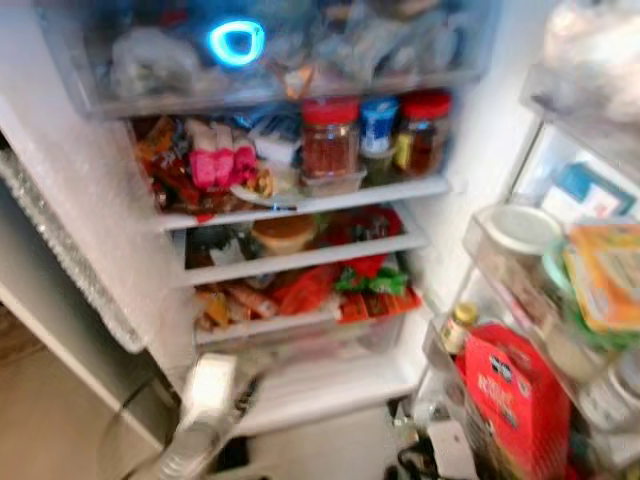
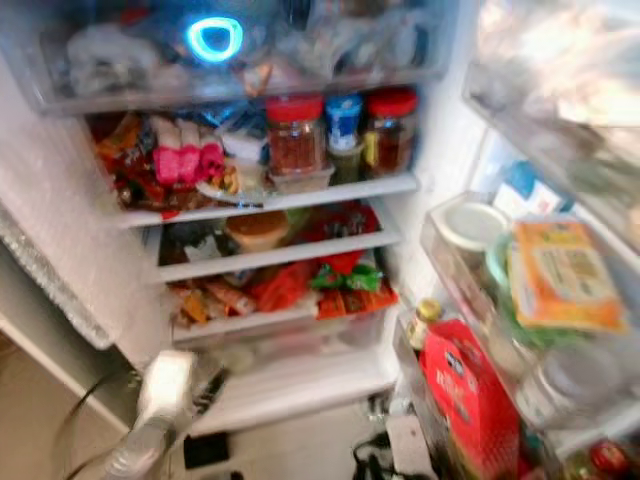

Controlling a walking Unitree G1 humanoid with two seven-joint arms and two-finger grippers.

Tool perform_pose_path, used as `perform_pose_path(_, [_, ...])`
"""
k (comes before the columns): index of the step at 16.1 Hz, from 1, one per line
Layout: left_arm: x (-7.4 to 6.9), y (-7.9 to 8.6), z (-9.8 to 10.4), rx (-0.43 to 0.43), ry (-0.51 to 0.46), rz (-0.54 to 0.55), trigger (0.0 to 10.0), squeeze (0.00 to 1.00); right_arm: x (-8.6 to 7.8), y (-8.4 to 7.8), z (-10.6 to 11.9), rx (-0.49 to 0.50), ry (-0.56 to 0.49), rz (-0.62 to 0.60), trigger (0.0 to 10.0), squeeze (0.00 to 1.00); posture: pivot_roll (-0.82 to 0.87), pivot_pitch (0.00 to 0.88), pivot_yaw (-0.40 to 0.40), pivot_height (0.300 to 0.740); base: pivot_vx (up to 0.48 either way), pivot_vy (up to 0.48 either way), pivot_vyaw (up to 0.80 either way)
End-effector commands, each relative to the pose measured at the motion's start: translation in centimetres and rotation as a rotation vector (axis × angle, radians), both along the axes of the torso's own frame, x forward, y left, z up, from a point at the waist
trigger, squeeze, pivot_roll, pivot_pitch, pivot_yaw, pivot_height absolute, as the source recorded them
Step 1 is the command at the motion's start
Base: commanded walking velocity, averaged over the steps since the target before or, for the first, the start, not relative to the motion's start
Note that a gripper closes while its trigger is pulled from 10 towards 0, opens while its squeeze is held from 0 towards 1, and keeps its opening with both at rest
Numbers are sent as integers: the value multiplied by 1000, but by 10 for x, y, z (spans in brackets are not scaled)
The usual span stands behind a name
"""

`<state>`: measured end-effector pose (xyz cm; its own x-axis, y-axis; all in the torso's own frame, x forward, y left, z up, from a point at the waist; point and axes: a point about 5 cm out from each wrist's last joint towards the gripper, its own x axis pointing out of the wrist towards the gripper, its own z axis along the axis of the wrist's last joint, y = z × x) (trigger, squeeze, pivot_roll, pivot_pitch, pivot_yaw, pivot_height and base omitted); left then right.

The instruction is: Restocking fridge

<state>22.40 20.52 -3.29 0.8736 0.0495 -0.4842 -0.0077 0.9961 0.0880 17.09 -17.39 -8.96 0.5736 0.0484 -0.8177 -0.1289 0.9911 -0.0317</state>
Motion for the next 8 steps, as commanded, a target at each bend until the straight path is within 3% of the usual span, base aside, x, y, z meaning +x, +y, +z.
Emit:
perform_pose_path(1, [-17,9,-14,12,91,56,10000,0,-16,2,-8,7,72,-2,10000,0,-58,24,31,642,0,0,0])
perform_pose_path(2, [-22,13,-18,8,112,78,10000,0,-15,1,-7,6,72,-2,10000,0,-54,26,29,642,0,0,0])
perform_pose_path(4, [-41,22,-31,10,210,130,10000,0,-15,1,-7,9,71,0,10000,0,-55,29,27,642,0,358,0])
perform_pose_path(8, [-62,28,-44,27,301,189,10000,0,-15,2,-7,13,73,3,10000,0,-52,32,26,642,0,356,0])
